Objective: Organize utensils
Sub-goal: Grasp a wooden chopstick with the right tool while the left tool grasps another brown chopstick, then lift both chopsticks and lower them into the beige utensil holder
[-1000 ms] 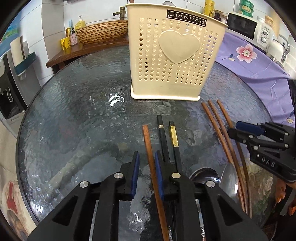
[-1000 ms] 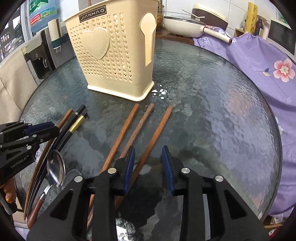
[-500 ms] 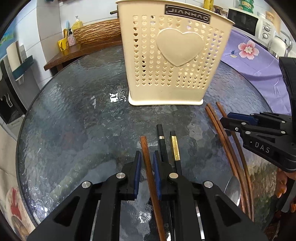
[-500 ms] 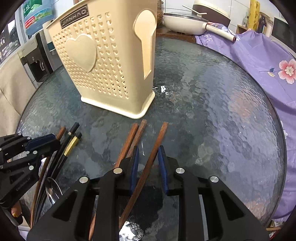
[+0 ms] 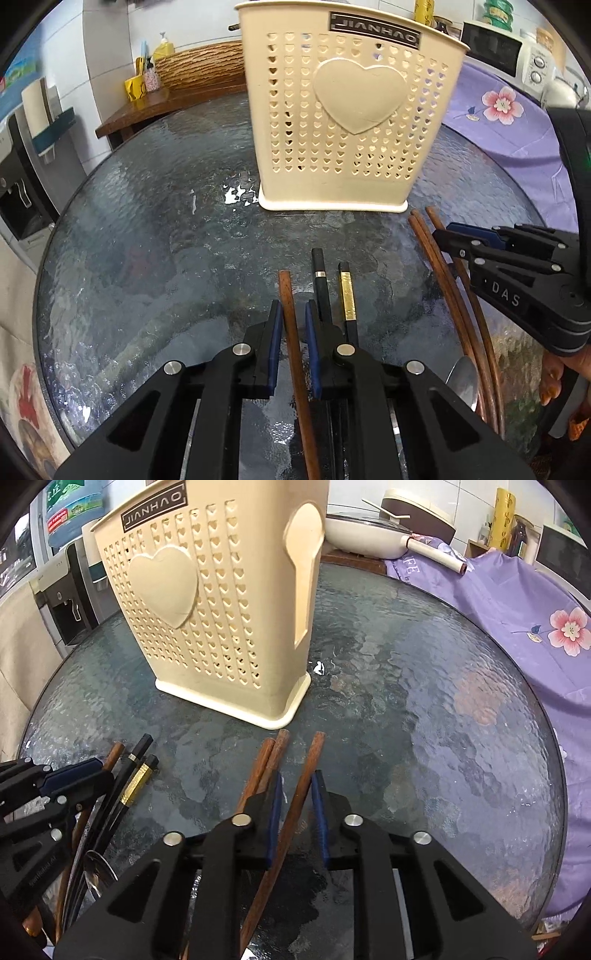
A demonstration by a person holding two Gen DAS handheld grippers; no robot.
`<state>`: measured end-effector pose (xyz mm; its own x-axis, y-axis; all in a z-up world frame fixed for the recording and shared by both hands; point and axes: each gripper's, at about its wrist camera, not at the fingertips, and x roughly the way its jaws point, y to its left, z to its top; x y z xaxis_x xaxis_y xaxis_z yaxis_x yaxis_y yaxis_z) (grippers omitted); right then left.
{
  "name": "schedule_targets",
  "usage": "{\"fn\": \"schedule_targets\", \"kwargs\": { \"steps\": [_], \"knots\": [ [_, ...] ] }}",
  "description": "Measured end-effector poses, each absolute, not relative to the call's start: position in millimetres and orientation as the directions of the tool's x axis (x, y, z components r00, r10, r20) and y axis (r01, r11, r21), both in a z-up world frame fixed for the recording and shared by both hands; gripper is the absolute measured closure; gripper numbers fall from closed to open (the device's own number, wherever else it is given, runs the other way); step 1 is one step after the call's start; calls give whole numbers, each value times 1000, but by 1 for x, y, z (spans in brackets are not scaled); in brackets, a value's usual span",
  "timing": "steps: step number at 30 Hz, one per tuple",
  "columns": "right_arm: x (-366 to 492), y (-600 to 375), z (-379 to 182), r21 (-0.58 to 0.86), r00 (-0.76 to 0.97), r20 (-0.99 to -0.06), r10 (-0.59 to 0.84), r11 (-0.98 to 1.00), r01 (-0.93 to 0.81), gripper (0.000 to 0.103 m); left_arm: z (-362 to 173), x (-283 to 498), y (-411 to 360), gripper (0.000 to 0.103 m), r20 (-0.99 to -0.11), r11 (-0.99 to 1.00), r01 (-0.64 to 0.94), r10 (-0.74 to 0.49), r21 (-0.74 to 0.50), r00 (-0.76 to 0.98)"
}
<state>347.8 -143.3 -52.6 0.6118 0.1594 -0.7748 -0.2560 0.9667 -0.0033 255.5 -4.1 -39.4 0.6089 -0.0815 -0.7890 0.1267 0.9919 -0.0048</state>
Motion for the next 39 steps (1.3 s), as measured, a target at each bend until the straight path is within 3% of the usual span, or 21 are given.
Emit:
{"fn": "schedule_targets", "kwargs": {
  "steps": [22,30,39],
  "knots": [
    [343,-157,-47,88,603,-755,256,952,-294,95,-36,265,-6,96,-796,991,130,-90,-14,598],
    [331,-169,-22,158,642,-679,357,925,-346,95,-1,253,-1,96,-719,990,139,-100,-6,687],
    [309,-192,27,239,701,-531,476,878,-415,96,48,234,5,96,-617,988,149,-139,-37,774]
  ]
}}
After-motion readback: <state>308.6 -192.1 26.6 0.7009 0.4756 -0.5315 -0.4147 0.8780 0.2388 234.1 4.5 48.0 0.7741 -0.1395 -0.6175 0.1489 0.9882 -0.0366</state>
